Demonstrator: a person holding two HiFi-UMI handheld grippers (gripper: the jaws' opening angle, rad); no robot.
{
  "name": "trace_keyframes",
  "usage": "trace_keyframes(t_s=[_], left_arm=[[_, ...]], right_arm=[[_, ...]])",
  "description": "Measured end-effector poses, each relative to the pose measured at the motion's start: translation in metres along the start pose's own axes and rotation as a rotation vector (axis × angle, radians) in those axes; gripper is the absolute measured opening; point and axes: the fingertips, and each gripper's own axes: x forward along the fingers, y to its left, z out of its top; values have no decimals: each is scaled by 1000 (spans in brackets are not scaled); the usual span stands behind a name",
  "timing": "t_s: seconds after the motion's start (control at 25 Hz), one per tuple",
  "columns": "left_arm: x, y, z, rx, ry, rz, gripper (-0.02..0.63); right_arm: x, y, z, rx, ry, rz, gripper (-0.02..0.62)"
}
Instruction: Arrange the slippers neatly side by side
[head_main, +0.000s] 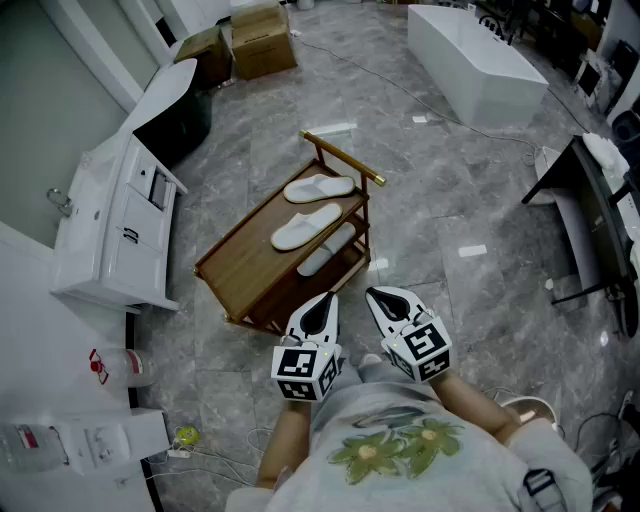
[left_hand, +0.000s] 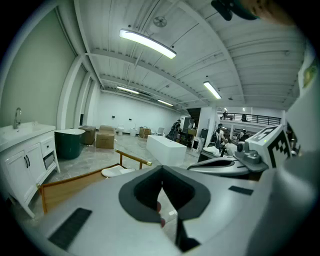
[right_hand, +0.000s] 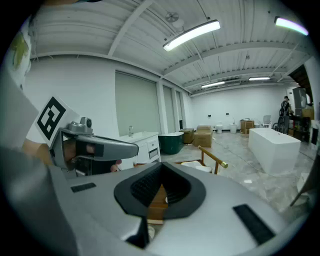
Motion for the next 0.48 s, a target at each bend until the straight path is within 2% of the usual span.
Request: trace_keyframes(t_s=[0.48], left_arm=[[7, 0, 0, -4, 26, 12, 14]], right_arm=[[2, -12, -1, 23, 7, 2, 6]])
